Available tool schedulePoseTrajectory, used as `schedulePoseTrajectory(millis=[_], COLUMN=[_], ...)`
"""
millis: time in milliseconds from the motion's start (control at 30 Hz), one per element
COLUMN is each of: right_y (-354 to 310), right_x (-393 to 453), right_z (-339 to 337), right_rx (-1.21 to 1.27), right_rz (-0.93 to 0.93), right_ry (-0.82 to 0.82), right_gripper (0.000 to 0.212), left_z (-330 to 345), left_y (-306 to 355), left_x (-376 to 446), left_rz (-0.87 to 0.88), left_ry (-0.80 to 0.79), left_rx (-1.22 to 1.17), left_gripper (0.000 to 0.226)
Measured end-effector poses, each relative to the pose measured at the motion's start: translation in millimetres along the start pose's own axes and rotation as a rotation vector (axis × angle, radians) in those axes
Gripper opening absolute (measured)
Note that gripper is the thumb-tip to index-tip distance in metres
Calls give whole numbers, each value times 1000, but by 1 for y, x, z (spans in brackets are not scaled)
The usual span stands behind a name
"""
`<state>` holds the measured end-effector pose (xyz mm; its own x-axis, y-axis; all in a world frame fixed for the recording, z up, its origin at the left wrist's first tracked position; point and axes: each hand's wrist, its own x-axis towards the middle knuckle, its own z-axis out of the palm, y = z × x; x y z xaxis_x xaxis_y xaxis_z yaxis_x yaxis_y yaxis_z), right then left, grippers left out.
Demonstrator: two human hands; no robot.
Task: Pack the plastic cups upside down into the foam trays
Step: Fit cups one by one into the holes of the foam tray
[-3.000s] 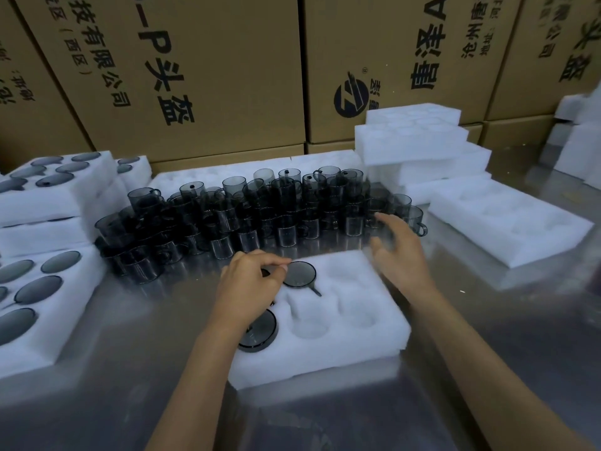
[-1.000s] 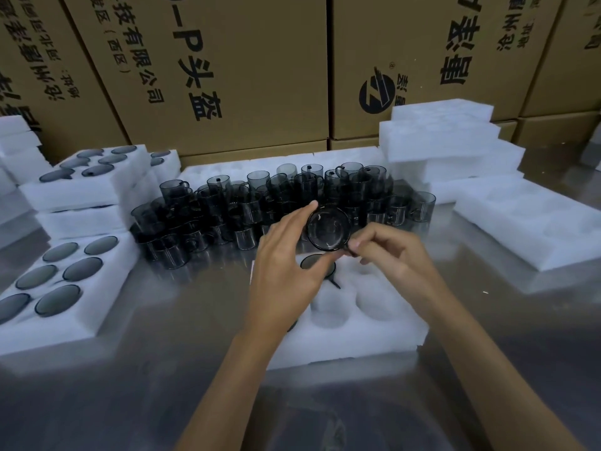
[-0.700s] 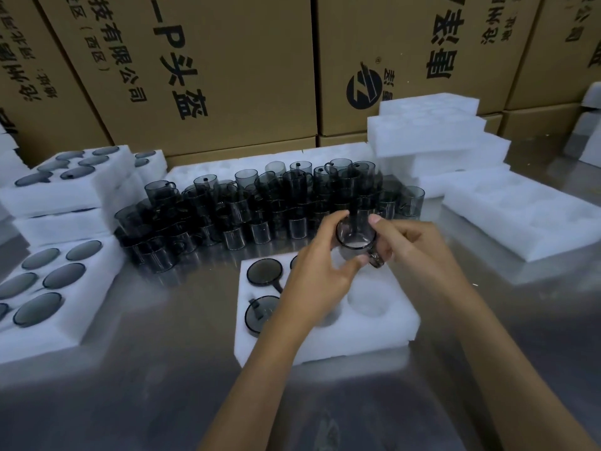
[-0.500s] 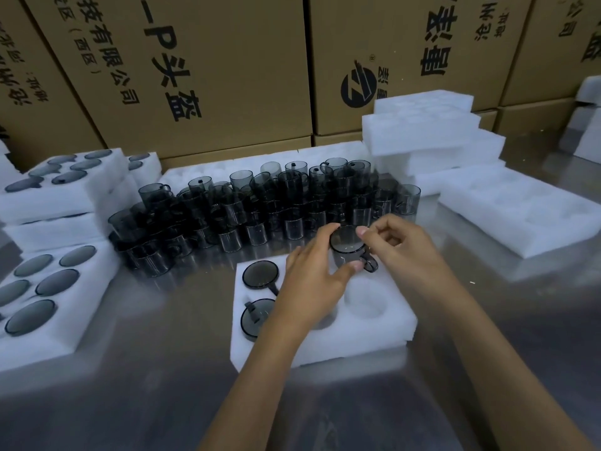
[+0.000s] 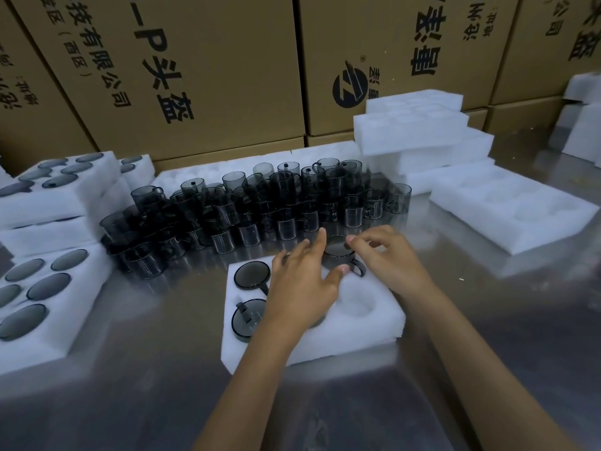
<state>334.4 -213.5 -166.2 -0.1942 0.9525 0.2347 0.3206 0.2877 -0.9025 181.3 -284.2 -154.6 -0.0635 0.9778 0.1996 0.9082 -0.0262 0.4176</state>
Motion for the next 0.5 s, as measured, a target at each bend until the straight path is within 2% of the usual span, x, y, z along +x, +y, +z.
schedulePoseTrajectory(millis=[100,233,300,500], right_y=[6,11,13,14], right_x=[2,1,1,0], right_z=[-1,-3,-2,1], right_rx=[6,139,168,251], right_rz=[20,71,79,132], right_ry=[-75,-169,-168,-149], right_gripper=[7,11,13,12], left_z=[1,4,6,7], left_y=[1,3,3,4], left_x=[-2,-1,0,-1], left_rz=[-10,-21,-46,-77], left_ry=[-37,-46,-45,-68], left_rx=[32,171,249,230], left_gripper=[67,57,57,57])
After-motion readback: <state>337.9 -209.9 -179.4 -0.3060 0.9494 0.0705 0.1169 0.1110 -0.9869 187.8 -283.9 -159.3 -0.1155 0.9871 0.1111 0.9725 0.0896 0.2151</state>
